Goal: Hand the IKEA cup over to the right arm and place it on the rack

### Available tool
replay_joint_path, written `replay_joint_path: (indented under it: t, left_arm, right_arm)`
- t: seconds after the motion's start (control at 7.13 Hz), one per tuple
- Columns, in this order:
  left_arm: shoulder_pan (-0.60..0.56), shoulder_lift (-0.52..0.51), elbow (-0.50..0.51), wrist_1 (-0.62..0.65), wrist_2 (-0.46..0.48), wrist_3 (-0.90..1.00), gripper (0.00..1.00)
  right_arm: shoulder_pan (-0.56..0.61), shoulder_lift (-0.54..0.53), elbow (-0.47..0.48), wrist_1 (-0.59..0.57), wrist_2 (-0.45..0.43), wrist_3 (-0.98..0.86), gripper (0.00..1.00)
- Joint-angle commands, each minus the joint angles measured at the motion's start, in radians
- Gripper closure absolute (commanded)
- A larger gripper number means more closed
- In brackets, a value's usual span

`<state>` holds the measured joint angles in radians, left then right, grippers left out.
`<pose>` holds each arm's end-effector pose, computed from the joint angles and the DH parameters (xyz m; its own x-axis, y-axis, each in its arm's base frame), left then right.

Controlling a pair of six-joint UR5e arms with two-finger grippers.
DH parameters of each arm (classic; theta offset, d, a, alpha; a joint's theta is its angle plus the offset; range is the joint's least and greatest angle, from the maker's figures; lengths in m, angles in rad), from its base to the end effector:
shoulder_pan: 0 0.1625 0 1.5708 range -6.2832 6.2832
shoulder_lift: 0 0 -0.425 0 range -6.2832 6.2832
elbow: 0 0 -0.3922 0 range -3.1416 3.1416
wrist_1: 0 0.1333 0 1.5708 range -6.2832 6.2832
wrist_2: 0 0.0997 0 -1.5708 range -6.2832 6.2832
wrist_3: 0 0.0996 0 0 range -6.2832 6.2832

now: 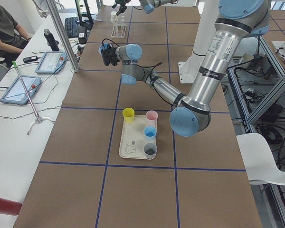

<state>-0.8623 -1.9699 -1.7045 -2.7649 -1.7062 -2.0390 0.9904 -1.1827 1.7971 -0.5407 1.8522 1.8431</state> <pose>0.2896 -0.5222 0.2410 -0.3907 -0.2313 -0.8910 0.5483 0.7190 -0.4271 -0.2239 -0.5341 0.2233 -0.2141 0.1447 0.9660 -0.6166 0.7470 -0.2485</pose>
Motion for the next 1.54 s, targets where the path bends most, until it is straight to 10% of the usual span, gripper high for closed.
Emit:
replay_joint_path:
  t: [0.0,0.84,1.4]
  left_arm:
    - [0.139,-0.030,0.035,-0.193,0.226,-0.305,1.00]
    - [0.206,-0.093,0.208,-0.428,0.390,-0.518,1.00]
    - [0.226,-0.133,0.230,-0.453,0.387,-0.540,1.00]
  right_arm:
    - [-0.036,0.006,0.042,0.001,-0.001,0.068,0.00]
    - [-0.326,0.158,0.044,-0.008,-0.307,0.148,0.00]
    - [-0.355,0.227,-0.042,-0.007,-0.334,0.174,0.00]
